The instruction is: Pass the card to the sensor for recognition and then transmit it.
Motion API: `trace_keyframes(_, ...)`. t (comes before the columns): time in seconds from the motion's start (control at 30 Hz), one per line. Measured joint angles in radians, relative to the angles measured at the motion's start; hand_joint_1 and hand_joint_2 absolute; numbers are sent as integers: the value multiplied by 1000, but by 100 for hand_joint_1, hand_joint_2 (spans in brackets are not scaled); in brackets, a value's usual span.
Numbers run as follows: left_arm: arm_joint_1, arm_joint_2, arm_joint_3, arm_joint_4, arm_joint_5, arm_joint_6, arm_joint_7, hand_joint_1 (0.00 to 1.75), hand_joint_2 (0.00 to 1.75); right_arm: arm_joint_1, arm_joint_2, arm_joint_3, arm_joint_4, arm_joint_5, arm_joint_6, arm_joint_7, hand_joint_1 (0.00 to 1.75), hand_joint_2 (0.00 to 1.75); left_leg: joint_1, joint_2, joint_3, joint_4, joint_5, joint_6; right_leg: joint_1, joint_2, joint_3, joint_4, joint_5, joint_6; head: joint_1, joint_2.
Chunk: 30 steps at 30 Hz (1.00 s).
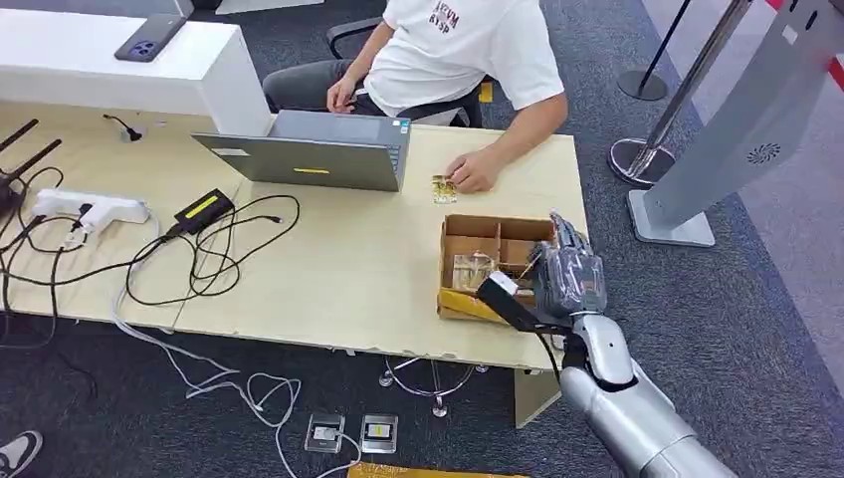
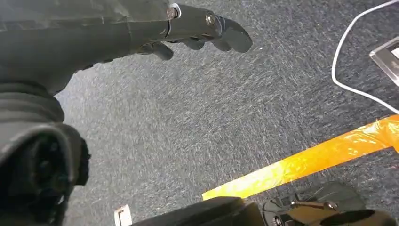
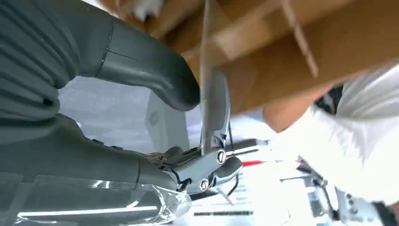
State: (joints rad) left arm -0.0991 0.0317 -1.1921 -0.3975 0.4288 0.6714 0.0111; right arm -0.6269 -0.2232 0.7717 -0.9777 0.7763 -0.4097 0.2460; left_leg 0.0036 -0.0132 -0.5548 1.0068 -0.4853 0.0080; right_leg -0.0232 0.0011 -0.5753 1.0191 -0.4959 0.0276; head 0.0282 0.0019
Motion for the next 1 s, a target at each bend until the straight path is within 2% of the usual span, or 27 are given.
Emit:
trace_keyframes(0.23,0,-2,0,0,-21,0,0,0,0,-68,-10,-38,-19,-20,5,48,175,175,0,0,0,0,0,0,0,0,0,0,0,0,0,0)
trace_keyframes(0.63,-1,-4,0,0,-41,-2,16,0,0,-139,-16,-59,-12,-34,20,79,175,175,0,0,-1,0,0,0,0,0,-1,0,0,0,0,0)
trace_keyframes(1.0,-36,2,-23,-9,-92,-26,71,0,0,-324,15,-35,109,3,42,71,175,175,0,0,-2,0,0,0,0,0,-1,1,0,0,0,0)
